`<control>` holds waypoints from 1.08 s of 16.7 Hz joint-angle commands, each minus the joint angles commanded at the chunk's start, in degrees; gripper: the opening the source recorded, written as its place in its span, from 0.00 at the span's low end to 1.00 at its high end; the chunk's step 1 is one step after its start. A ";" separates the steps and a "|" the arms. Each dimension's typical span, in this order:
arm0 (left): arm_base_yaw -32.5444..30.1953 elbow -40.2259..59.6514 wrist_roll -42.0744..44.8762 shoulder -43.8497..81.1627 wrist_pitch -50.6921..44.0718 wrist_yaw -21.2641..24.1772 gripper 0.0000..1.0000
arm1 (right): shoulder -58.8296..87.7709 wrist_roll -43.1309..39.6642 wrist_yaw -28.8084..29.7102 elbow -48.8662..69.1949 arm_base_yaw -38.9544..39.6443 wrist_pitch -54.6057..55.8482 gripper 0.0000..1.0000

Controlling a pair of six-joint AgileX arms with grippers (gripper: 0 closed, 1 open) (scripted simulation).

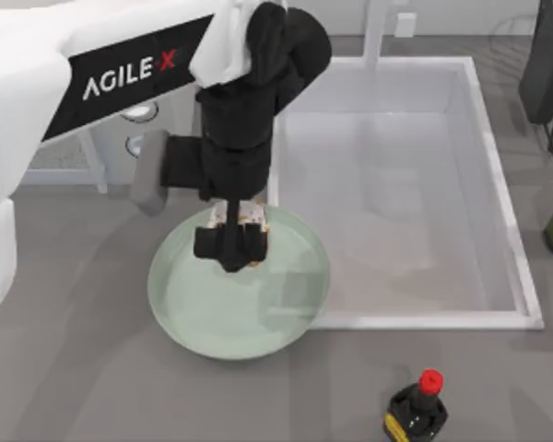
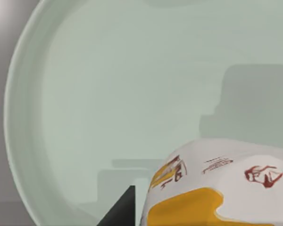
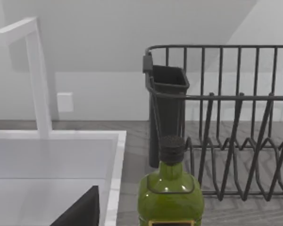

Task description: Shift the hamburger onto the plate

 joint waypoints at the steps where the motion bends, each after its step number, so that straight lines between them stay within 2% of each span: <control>1: 0.30 -0.18 0.17 -0.21 -0.06 0.05 0.00 | 0.00 0.00 0.00 0.00 0.00 0.00 1.00; 8: 0.22 -7.04 0.31 1.09 8.58 0.02 0.00 | 0.00 0.00 0.00 0.00 0.00 0.00 1.00; 13: 0.16 -7.95 0.18 1.51 9.47 0.00 0.00 | 0.00 0.00 0.00 0.00 0.00 0.00 1.00; 18: 0.16 -7.95 0.18 1.51 9.47 0.00 0.38 | 0.00 0.00 0.00 0.00 0.00 0.00 1.00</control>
